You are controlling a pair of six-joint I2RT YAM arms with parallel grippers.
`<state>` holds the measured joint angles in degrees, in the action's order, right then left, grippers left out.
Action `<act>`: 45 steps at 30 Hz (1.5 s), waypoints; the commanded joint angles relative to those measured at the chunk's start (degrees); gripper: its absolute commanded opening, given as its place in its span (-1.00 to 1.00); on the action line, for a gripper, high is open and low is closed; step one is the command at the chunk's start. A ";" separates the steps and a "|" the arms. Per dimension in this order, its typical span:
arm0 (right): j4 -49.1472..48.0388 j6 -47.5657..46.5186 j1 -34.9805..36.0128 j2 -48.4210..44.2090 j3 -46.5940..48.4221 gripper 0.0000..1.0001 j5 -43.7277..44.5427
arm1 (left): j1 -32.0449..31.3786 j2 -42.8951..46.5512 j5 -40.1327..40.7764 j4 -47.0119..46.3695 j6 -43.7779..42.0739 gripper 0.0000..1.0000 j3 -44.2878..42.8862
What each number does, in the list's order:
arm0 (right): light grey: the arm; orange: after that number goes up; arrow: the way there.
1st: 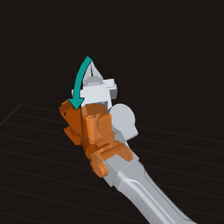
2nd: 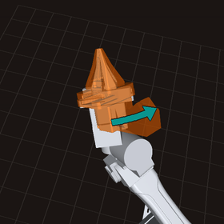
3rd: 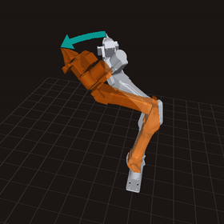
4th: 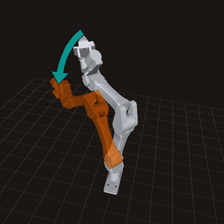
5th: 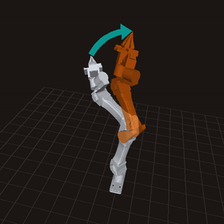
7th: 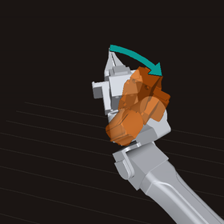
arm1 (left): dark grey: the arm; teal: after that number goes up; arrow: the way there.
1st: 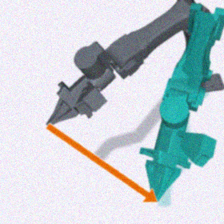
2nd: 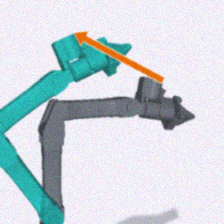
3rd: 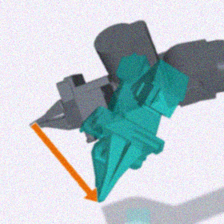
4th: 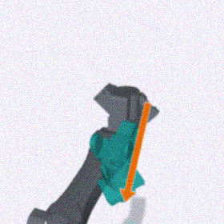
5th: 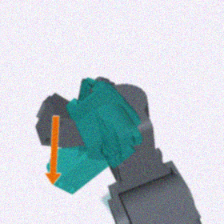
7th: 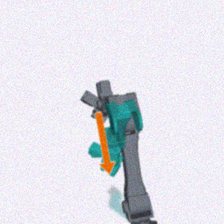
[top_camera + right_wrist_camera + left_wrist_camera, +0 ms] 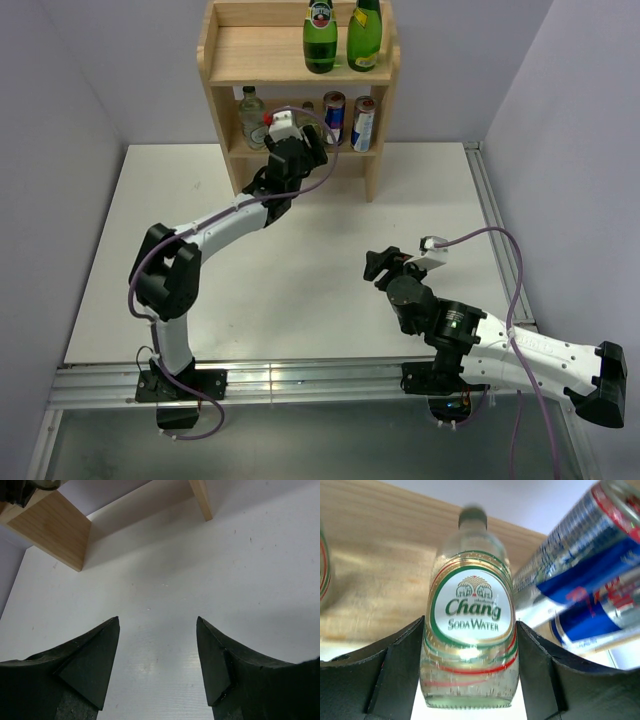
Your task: Place and organize the beverage onto the shelf
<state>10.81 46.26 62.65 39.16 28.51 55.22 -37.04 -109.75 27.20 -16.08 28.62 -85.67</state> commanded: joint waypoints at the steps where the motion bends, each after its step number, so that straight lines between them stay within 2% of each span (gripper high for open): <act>1: -0.79 1.11 0.28 0.22 -0.12 0.40 1.47 | -2.25 -3.81 -1.28 30.14 -0.58 -0.99 8.84; 9: -1.32 0.94 0.72 1.45 0.67 0.39 1.12 | -2.25 1.56 0.92 29.88 -0.14 -0.99 12.63; 23: 0.62 0.67 0.80 -0.84 0.84 0.39 3.05 | -2.51 4.37 2.86 28.38 1.26 -1.00 15.44; 30: -1.40 0.15 0.80 0.74 0.32 0.40 2.08 | -4.44 9.20 3.12 24.34 4.42 -1.00 24.13; 37: -1.67 1.20 0.98 2.15 0.14 0.37 1.29 | -8.57 10.70 9.08 19.34 7.41 -1.00 32.13; 45: -0.79 1.82 1.16 1.89 0.05 0.37 1.73 | -12.53 15.62 16.56 15.04 8.56 -1.00 35.48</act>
<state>10.74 46.68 63.22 41.36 28.51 55.24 -48.53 -97.78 40.05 0.91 35.99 -51.37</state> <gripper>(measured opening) 0.687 0.712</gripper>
